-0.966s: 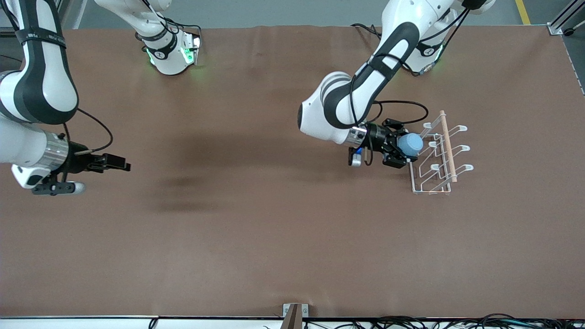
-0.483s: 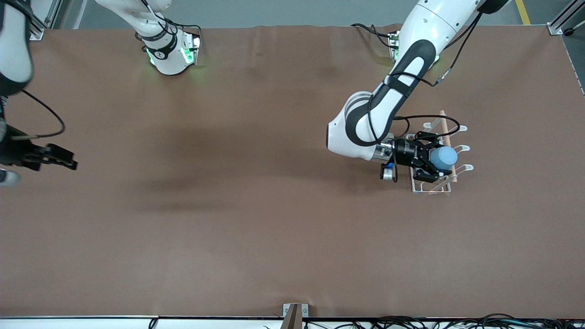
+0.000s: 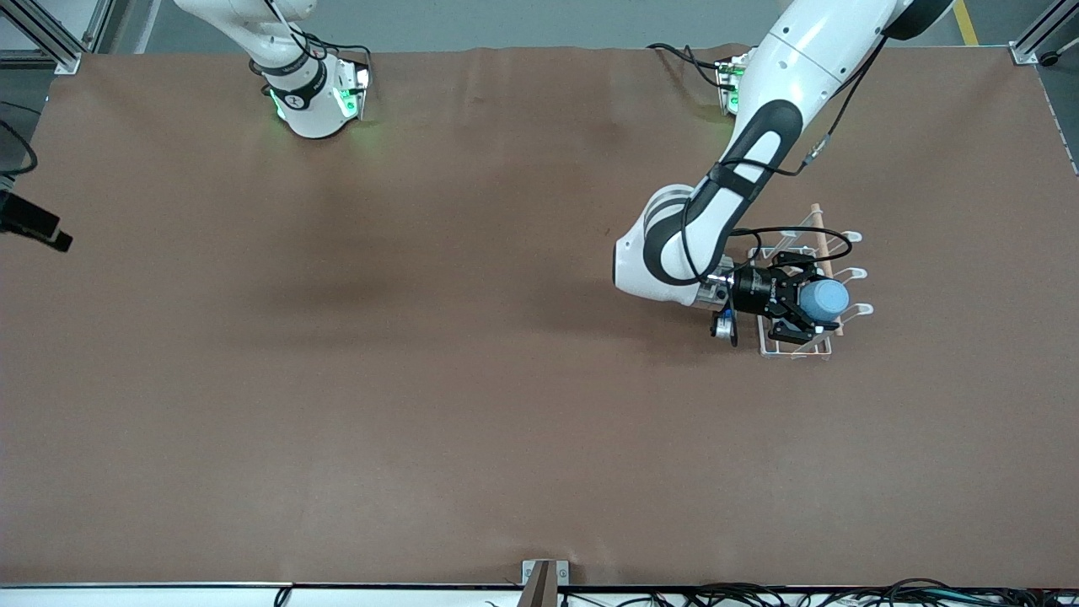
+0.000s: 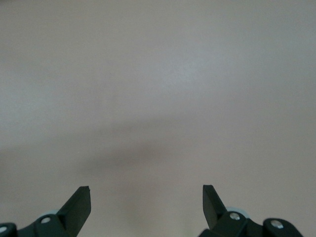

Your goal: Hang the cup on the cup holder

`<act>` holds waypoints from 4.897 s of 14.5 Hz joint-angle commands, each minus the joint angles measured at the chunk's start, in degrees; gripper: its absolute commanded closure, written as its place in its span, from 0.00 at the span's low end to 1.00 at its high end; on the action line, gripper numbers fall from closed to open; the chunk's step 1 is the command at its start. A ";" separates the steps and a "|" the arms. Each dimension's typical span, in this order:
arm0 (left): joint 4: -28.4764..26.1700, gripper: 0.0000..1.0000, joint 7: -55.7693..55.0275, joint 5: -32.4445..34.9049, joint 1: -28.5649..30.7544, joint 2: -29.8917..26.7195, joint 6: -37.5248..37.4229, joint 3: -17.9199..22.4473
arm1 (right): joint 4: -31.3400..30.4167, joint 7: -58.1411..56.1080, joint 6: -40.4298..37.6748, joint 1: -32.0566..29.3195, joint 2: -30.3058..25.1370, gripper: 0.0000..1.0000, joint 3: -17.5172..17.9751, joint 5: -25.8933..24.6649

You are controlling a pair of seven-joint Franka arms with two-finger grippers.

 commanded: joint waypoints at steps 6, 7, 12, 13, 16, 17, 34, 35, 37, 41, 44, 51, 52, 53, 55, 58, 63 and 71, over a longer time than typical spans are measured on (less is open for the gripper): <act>-0.39 0.86 -0.73 -0.45 0.59 1.67 -0.32 -0.43 | 0.15 5.03 0.90 1.10 -1.46 0.00 1.79 -1.12; -0.30 0.65 -1.78 -1.59 0.59 1.59 -0.32 -0.43 | 0.07 5.03 1.34 1.10 -1.46 0.00 1.79 -1.20; 1.19 0.00 -2.58 -4.67 0.23 1.59 -0.32 -0.43 | -0.02 3.89 1.78 1.53 -1.55 0.00 1.96 -4.79; 1.20 0.00 -2.58 -4.67 0.15 1.59 -0.32 -0.43 | -0.02 3.98 1.61 2.32 -1.46 0.00 1.97 -5.33; 1.63 0.00 -4.23 -4.67 0.06 1.33 -0.32 -0.43 | -0.02 4.24 1.69 2.33 -1.46 0.00 1.88 -4.37; 2.16 0.00 -7.29 -4.59 0.06 0.98 -0.32 -0.43 | -0.02 4.24 1.87 2.41 -1.46 0.00 1.88 -4.37; 22.12 0.00 -44.32 -53.68 16.56 -21.86 16.89 -1.83 | -0.11 4.15 1.78 1.89 -1.46 0.00 1.61 -0.85; 22.11 0.00 -44.32 -56.33 19.19 -22.92 18.03 -2.01 | -0.11 4.15 1.78 1.89 -1.46 0.00 1.61 -0.85; 21.76 0.00 -44.32 -62.65 22.89 -25.73 20.24 -2.01 | -0.11 4.15 1.78 1.89 -1.46 0.00 1.61 -0.77; 19.57 0.00 -44.15 -72.24 21.09 -32.06 21.56 4.11 | -0.02 4.07 2.31 1.97 -1.37 0.00 1.53 -0.50; 17.20 0.00 -43.01 -79.62 16.94 -37.41 20.60 12.65 | -0.02 4.07 2.66 1.71 -1.28 0.00 1.53 -0.50; 13.93 0.00 -43.36 -78.60 13.68 -41.75 20.51 16.36 | -0.02 3.98 2.57 1.27 -1.28 0.00 1.35 -0.41; 16.29 0.00 -43.71 -75.72 13.16 -40.18 19.90 16.10 | -0.02 3.98 2.57 1.19 -1.28 0.00 1.35 -0.41; 18.31 0.00 -43.80 -74.30 12.46 -38.68 17.63 16.01 | -0.02 3.98 2.49 1.18 -1.28 0.00 1.35 -0.41; 20.00 0.00 -43.97 -74.54 12.28 -37.35 16.03 16.09 | -0.02 3.98 2.49 1.18 -1.28 0.00 1.35 -0.41; 19.30 0.00 -49.41 -80.31 12.54 -38.05 15.94 19.23 | -0.02 3.89 2.66 1.18 -1.28 0.00 1.35 -0.50; 16.31 0.00 -47.93 -82.28 12.36 -39.28 16.20 21.28 | -0.02 3.89 2.49 1.36 -1.28 0.00 1.35 -1.29; 13.59 0.01 -45.29 -78.41 12.63 -40.69 17.61 19.26 | -0.02 3.98 2.49 1.36 -1.28 0.00 1.35 -1.21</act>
